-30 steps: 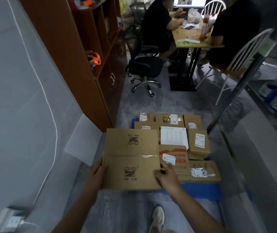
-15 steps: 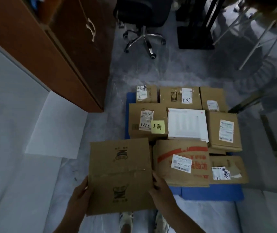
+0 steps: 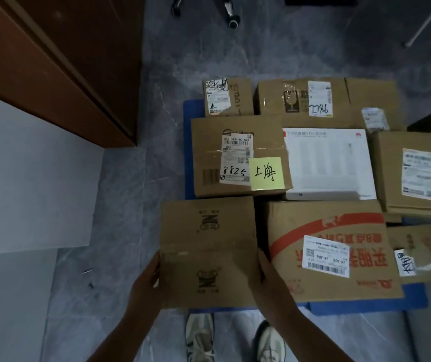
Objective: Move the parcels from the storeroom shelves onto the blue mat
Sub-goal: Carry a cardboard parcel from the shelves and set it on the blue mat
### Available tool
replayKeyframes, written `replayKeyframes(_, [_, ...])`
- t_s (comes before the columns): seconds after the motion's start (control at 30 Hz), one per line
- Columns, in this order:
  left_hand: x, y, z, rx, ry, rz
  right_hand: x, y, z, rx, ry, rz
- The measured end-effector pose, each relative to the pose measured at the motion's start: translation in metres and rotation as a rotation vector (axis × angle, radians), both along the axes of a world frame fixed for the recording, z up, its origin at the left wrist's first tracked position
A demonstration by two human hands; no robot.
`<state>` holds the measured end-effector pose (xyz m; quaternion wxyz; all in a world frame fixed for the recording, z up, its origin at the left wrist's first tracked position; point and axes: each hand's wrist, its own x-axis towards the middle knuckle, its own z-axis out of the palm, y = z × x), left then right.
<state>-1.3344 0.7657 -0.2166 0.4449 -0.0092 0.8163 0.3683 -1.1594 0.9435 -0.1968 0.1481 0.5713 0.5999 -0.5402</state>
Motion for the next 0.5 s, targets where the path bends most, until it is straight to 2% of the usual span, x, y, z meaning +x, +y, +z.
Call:
replayKeyframes(0.13, [-0.002,0.012,-0.010,-0.003,0.018,-0.046,-0.013,-0.004,-0.001,0.049,-0.119,0.246])
replayKeyframes(0.2, [-0.001,0.018,-0.008,-0.024,0.012,-0.060,-0.018,-0.003,0.005,0.111,-0.146,0.285])
replayKeyframes(0.27, [0.000,0.022,0.002,-0.030,0.001,-0.092,-0.021,-0.005,0.018,0.143,-0.095,0.287])
replayKeyframes(0.37, [0.004,0.027,0.037,-0.009,0.091,-0.119,-0.021,-0.008,0.053,0.128,0.024,0.304])
replayKeyframes(0.5, [0.020,0.046,0.121,0.009,0.142,-0.394,-0.016,0.004,0.129,0.079,0.023,0.291])
